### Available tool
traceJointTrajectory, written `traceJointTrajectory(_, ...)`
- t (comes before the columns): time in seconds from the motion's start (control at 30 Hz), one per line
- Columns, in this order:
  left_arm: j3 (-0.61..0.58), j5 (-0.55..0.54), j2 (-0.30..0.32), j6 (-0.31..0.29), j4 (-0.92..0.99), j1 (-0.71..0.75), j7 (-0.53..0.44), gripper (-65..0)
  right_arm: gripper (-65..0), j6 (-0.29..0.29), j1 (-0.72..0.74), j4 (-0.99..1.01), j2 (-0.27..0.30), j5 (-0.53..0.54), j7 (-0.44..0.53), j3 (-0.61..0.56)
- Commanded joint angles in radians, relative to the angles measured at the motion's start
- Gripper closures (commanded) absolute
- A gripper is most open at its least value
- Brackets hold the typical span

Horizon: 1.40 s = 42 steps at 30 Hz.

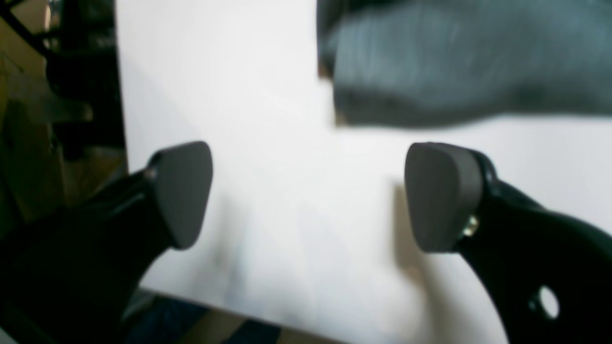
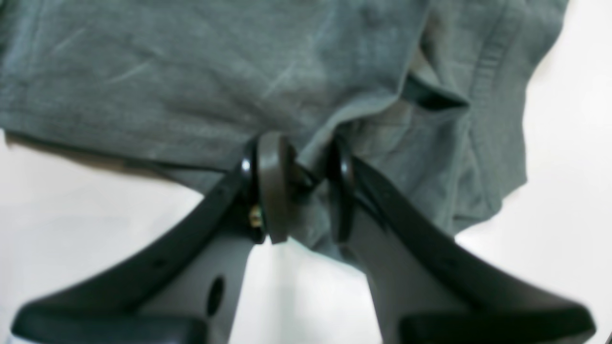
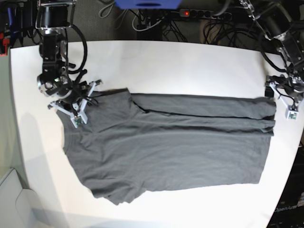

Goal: Layout the t-shirt on the table in an organized manner, then fold the t-shirt properly
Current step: 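Lower the folded edge and open both grippers, then move both grippers to the folded edge corners and grasp them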

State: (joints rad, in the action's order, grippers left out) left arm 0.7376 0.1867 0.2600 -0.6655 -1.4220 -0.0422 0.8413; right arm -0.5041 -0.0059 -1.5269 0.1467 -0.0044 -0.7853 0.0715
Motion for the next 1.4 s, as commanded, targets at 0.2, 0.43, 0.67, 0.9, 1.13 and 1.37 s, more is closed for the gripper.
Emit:
traceJointTrajectory(0.2, 0.001, -0.008, 0.017, 0.005, -0.018, -0.005, -0.023, -61.9, -11.5, 0.0, 0.034, -0.022, 0.008, -0.003, 0.014, 0.003)
traceJointTrajectory(0.43, 0.003, -0.008, 0.019, 0.005, -0.018, -0.002, -0.023, -61.9, 0.0, 0.0, 0.103, -0.076, 0.004, -0.003, 0.01, 0.003)
traceJointTrajectory(0.67, 0.009, -0.008, 0.019, 0.005, -0.018, 0.018, -0.023, -61.9, 0.0, 0.0, 0.218, -0.005, 0.003, -0.001, 0.011, -0.003)
traceJointTrajectory(0.9, 0.066, -0.008, 0.015, 0.005, -0.018, 0.018, -0.023, -61.9, 0.0, 0.0, 0.39, 0.147, -0.026, 0.001, 0.011, -0.019)
traceJointTrajectory(1.13, 0.066, -0.008, 0.015, 0.005, -0.018, 0.02, -0.015, -61.9, 0.0, 0.002, 0.551, 0.342, -0.054, -0.001, 0.085, -0.055)
traceJointTrajectory(1.37, 0.066, -0.01, 0.012, 0.005, -0.059, 0.066, -0.021, -61.9, 0.0, 0.005, 0.657, 0.589, -0.04, -0.003, 0.185, -0.055)
